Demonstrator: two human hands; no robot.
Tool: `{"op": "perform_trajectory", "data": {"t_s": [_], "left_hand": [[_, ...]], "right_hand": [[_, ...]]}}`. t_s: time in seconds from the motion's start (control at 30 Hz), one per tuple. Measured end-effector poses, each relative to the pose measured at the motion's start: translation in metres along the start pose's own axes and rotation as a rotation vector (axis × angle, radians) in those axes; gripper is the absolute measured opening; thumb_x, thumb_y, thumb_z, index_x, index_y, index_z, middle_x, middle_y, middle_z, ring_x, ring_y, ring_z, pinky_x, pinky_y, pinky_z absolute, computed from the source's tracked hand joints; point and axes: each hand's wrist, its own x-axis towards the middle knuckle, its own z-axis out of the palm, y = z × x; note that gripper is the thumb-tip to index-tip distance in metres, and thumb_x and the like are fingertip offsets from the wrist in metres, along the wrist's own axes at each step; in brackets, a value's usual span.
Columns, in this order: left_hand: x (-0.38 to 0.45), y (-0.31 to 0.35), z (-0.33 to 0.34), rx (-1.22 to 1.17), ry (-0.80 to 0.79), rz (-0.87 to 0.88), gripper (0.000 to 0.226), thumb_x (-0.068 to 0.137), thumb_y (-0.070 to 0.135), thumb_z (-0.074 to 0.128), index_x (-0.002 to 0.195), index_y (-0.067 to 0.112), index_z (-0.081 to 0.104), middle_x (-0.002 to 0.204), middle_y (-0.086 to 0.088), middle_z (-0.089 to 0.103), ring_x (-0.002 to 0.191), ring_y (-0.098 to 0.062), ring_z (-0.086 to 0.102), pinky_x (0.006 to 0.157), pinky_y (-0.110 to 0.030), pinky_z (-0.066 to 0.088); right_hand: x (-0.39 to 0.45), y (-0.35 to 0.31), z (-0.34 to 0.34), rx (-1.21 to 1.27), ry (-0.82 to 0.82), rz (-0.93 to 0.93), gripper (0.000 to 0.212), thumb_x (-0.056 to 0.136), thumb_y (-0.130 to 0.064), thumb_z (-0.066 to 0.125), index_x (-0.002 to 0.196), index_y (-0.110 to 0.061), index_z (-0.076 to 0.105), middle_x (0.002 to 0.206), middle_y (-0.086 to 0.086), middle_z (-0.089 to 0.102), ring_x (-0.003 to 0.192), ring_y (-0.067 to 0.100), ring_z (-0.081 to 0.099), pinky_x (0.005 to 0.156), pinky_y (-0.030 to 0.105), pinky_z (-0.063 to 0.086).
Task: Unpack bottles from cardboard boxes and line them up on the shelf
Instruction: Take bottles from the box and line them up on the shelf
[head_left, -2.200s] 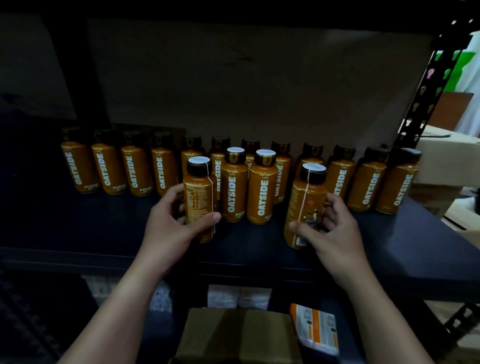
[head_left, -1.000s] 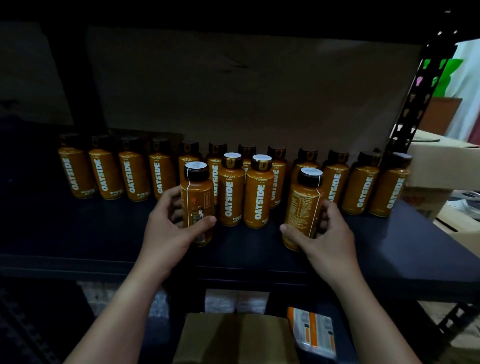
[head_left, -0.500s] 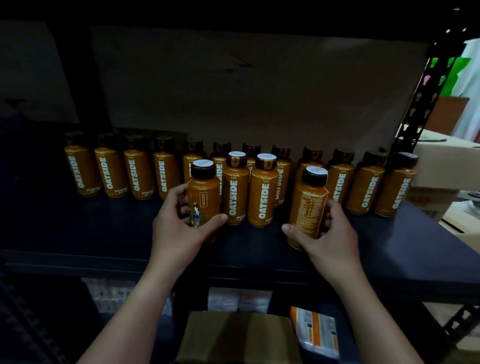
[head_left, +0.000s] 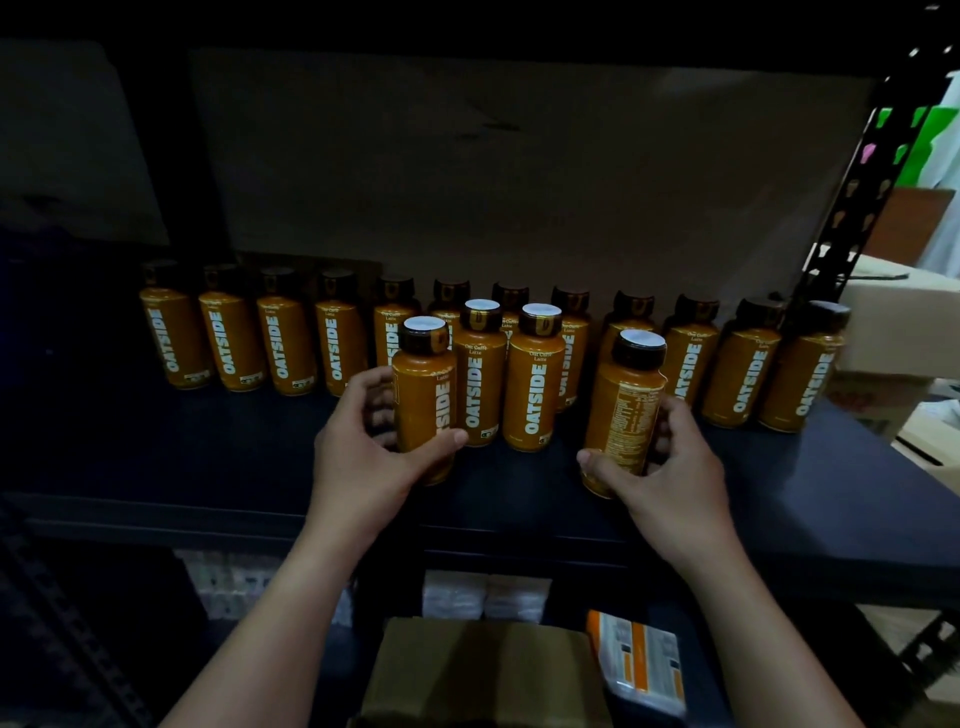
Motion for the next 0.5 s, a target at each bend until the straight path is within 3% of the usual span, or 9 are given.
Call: {"op": "perform_trajectory", "data": {"t_s": [0.17,0.33,0.5], "left_hand": [[0.009,-0.002,-0.011,-0.168,-0.092,-0.134,0.087,0.056,0.023,0.091,0.136,0.024,0.057,0.122,0.002,0.072,0.111,-0.009,0.07,0.096,-0.036,0.058],[0.013,-0.006,-0.019,-0.29,-0.141,-0.213,0.082,0.056,0.007,0.089,0.133,0.017,0.061,0.117,-0.001,0.076,0.112,-0.016,0.072,0.1,-0.044,0.055],[0.015,-0.009,-0.019,-0.316,-0.146,-0.205,0.082,0.059,0.006,0.087,0.136,0.016,0.059,0.119,-0.003,0.075,0.115,-0.018,0.07,0.102,-0.048,0.054]], "right_hand": [[0.0,0.001,0.0,0.004,-0.015,-0.007,0.077,0.075,-0.022,0.088,0.134,-0.04,0.042,0.125,-0.016,0.055,0.118,0.009,0.054,0.101,0.034,0.047],[0.001,0.003,-0.001,-0.003,-0.025,-0.009,0.079,0.074,-0.024,0.088,0.135,-0.042,0.042,0.128,-0.014,0.057,0.119,0.01,0.056,0.105,0.042,0.049],[-0.001,0.0,0.001,-0.028,0.063,-0.01,0.1,0.053,-0.064,0.085,0.14,-0.039,0.042,0.139,-0.011,0.05,0.128,0.012,0.052,0.104,0.043,0.05]]}}
